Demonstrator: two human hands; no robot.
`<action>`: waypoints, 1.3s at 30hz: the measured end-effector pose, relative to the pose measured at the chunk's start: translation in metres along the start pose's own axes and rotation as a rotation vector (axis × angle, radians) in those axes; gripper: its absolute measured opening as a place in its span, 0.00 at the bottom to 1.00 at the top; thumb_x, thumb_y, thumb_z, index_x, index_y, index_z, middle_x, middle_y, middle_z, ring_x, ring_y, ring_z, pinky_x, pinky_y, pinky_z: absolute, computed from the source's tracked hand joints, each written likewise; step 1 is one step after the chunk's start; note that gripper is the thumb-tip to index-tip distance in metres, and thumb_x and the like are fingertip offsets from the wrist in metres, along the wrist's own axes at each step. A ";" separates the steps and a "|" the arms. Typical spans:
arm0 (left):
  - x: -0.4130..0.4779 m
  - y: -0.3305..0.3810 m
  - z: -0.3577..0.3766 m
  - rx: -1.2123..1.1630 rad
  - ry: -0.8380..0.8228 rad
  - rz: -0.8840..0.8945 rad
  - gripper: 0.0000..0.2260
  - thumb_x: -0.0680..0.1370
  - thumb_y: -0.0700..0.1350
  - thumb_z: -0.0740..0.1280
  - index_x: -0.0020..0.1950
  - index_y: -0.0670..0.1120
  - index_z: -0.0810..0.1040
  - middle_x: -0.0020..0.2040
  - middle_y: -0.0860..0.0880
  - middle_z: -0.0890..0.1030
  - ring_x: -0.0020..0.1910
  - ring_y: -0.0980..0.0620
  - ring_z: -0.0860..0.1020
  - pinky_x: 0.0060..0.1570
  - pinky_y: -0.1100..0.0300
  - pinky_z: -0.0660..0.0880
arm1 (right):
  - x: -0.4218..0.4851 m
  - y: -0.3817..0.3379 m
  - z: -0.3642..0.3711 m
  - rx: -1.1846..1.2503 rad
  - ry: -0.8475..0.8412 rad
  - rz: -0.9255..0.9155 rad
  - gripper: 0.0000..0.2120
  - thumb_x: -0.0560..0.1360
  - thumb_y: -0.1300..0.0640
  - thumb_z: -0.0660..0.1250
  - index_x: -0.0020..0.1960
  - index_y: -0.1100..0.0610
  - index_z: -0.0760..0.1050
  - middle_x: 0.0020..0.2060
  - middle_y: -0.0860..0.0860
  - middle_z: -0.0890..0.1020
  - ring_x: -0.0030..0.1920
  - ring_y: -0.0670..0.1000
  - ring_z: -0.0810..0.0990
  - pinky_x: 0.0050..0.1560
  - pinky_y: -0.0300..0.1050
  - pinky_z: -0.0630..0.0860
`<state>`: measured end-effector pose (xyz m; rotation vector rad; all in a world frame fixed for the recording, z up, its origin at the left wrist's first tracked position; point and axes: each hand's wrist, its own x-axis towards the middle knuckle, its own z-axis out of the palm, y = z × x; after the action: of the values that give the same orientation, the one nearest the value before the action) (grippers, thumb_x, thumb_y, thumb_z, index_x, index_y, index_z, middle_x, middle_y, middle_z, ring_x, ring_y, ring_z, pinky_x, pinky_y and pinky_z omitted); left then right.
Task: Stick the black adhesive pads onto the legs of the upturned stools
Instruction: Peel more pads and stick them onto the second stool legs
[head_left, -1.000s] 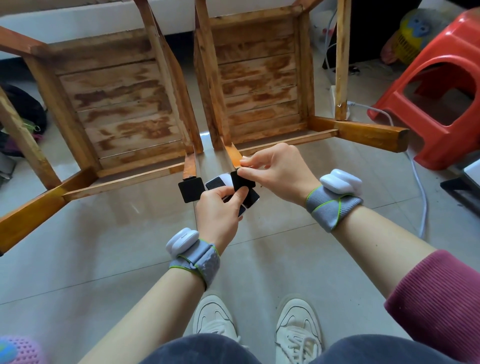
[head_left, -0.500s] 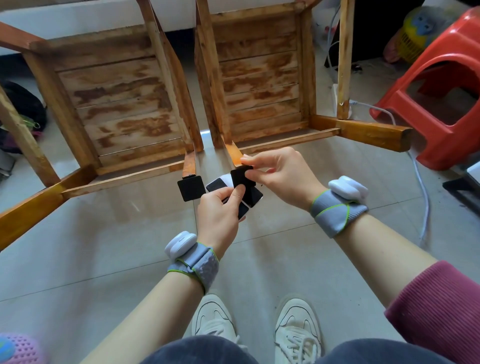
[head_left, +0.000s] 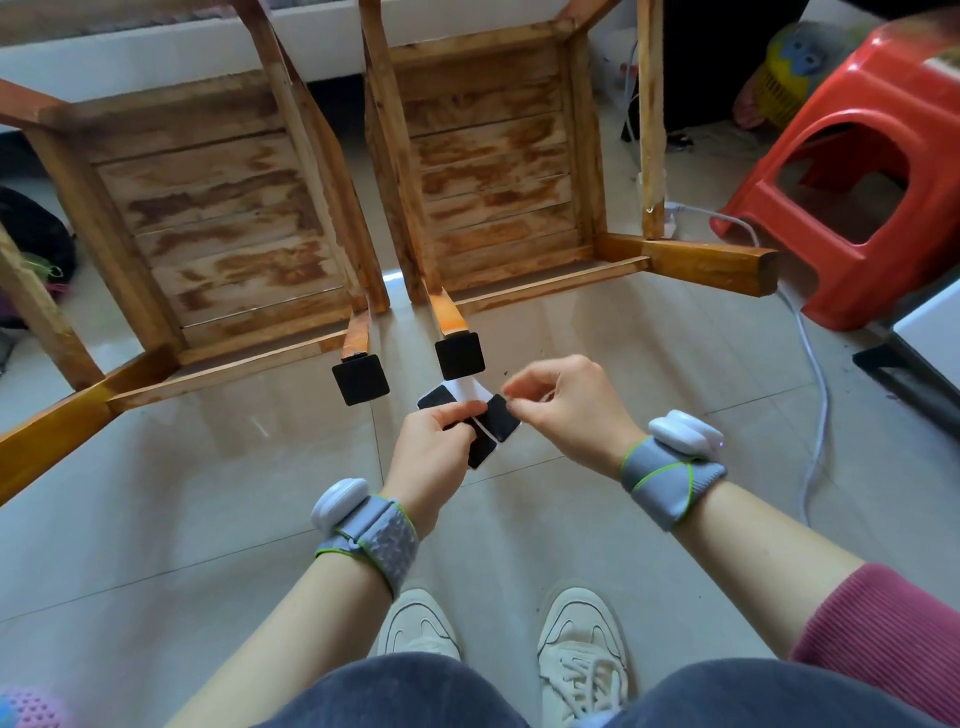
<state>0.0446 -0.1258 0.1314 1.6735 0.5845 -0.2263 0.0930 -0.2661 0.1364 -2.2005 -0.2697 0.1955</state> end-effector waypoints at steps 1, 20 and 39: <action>-0.001 0.000 0.003 0.010 -0.020 -0.001 0.17 0.76 0.32 0.58 0.57 0.44 0.81 0.45 0.50 0.81 0.46 0.49 0.78 0.56 0.50 0.77 | -0.006 0.003 -0.001 0.007 -0.019 0.033 0.06 0.69 0.62 0.69 0.41 0.57 0.84 0.32 0.48 0.84 0.30 0.35 0.76 0.37 0.29 0.71; 0.000 0.064 0.105 0.017 -0.392 0.019 0.15 0.75 0.28 0.63 0.50 0.45 0.82 0.48 0.47 0.78 0.44 0.50 0.79 0.49 0.54 0.80 | -0.032 0.077 -0.104 0.495 0.296 0.477 0.08 0.68 0.67 0.69 0.33 0.57 0.80 0.26 0.49 0.77 0.28 0.46 0.72 0.29 0.35 0.70; 0.042 0.147 0.228 0.722 -0.112 0.366 0.12 0.77 0.43 0.60 0.44 0.41 0.82 0.44 0.42 0.82 0.47 0.40 0.81 0.49 0.52 0.79 | 0.010 0.118 -0.215 0.595 0.408 0.274 0.10 0.70 0.68 0.70 0.50 0.60 0.76 0.32 0.57 0.81 0.30 0.50 0.80 0.33 0.37 0.77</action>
<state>0.1934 -0.3479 0.1948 2.4081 0.0913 -0.2799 0.1680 -0.4970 0.1695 -1.6260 0.2888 -0.0285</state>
